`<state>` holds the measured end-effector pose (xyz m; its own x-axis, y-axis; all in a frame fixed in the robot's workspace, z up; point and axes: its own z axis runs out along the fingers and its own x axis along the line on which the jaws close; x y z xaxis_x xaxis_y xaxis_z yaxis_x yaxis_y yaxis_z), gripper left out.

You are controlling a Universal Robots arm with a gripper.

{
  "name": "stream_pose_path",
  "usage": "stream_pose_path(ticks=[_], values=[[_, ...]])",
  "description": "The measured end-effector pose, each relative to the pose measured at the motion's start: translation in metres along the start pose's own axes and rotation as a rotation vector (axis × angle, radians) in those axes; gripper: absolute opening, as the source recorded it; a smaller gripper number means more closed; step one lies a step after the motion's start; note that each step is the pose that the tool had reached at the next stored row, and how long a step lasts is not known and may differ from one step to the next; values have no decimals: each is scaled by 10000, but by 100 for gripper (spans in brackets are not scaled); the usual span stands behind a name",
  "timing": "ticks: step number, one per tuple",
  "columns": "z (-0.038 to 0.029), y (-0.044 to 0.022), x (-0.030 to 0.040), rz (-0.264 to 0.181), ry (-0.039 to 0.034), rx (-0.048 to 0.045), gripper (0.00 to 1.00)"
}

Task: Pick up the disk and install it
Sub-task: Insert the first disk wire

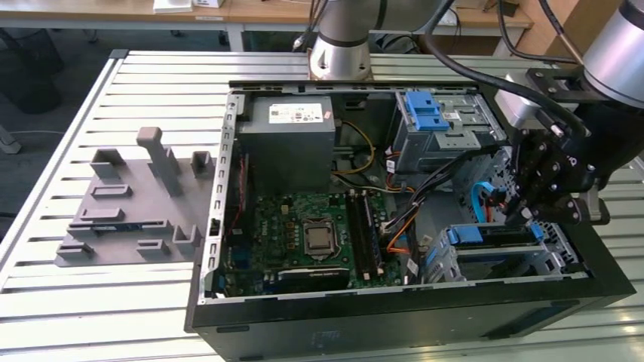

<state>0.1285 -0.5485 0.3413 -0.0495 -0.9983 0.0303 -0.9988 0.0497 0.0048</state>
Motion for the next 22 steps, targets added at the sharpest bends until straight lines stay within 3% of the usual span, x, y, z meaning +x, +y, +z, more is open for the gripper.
stream_pose_path(ticks=[22], values=[[70,-16,17,3,4,-89,16]])
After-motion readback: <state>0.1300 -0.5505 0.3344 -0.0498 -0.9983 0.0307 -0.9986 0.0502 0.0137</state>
